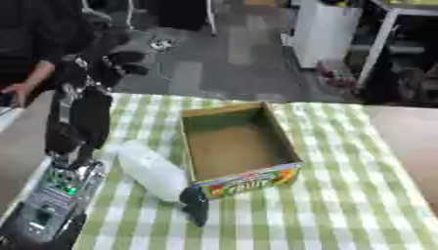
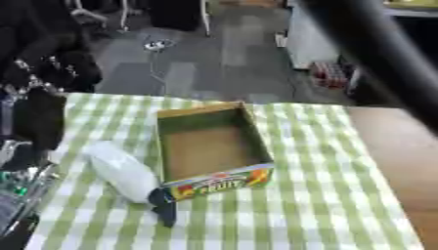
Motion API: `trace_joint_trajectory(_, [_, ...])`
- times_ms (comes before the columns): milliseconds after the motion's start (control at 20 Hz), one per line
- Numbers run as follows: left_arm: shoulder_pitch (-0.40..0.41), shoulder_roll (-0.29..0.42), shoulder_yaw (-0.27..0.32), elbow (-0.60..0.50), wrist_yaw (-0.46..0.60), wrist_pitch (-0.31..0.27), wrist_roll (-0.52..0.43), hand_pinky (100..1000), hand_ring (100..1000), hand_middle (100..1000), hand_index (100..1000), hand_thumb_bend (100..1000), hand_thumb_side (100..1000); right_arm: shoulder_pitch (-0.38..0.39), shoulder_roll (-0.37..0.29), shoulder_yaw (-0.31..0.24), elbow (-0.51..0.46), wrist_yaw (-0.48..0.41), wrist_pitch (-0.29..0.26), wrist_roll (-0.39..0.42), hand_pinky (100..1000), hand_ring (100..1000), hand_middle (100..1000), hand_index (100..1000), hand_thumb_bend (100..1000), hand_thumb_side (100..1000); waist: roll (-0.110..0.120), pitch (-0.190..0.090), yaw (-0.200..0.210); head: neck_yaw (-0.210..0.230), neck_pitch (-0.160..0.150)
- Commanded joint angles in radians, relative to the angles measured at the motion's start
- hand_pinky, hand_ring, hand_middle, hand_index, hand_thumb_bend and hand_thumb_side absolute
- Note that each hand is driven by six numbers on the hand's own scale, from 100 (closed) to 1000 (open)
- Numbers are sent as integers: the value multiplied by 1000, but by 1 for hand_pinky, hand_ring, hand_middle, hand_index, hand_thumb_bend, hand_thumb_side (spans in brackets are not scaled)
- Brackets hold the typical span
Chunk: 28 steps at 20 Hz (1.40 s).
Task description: Pick up objects on the table and place them in the box.
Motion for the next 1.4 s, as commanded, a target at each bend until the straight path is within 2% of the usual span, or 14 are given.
trace_joint_trajectory(50, [-4, 23, 6, -17, -3, 0, 5, 639, 751, 804, 866, 575, 917, -7, -24, -10, -13, 1, 0, 0, 390, 564, 602, 742, 538, 910, 2, -6, -1, 9, 0])
trace_joint_trajectory(400, [-4, 23, 6, -17, -4, 1, 4, 639, 751, 804, 866, 574, 917, -8, -23, -10, -13, 1, 0, -1, 390, 564, 601, 742, 537, 911, 1, -5, -1, 13, 6])
trace_joint_trajectory(700, [-4, 39, 7, -17, -9, 18, -1, 628, 750, 803, 867, 578, 918, -11, -21, -14, -13, 2, 1, -5, 391, 564, 601, 742, 539, 911, 0, -2, 1, 25, 31])
trace_joint_trajectory(950, [5, 155, 11, -11, -35, 78, -34, 610, 750, 801, 861, 589, 926, -12, -25, -13, -13, 2, 3, -8, 391, 564, 602, 742, 540, 911, 6, -6, -1, 51, 74])
trace_joint_trajectory(1000, [4, 183, 9, -4, -39, 89, -43, 609, 750, 801, 861, 478, 894, -13, -26, -13, -13, 2, 4, -9, 391, 564, 602, 742, 540, 911, 7, -7, -2, 54, 80])
trace_joint_trajectory(1050, [4, 216, 3, 9, -44, 99, -58, 602, 750, 801, 860, 594, 928, -13, -27, -12, -13, 2, 5, -8, 391, 564, 601, 742, 540, 911, 8, -7, -4, 58, 85])
trace_joint_trajectory(1200, [-7, 314, -16, 61, -59, 116, -120, 597, 749, 801, 857, 595, 930, -15, -28, -9, -13, 1, 8, -8, 391, 564, 601, 742, 539, 911, 11, -7, -9, 67, 94])
trace_joint_trajectory(1400, [-42, 420, -43, 131, -82, 111, -215, 583, 748, 801, 848, 606, 922, -17, -30, -6, -13, -1, 11, -7, 391, 563, 601, 743, 539, 912, 15, -9, -16, 78, 101])
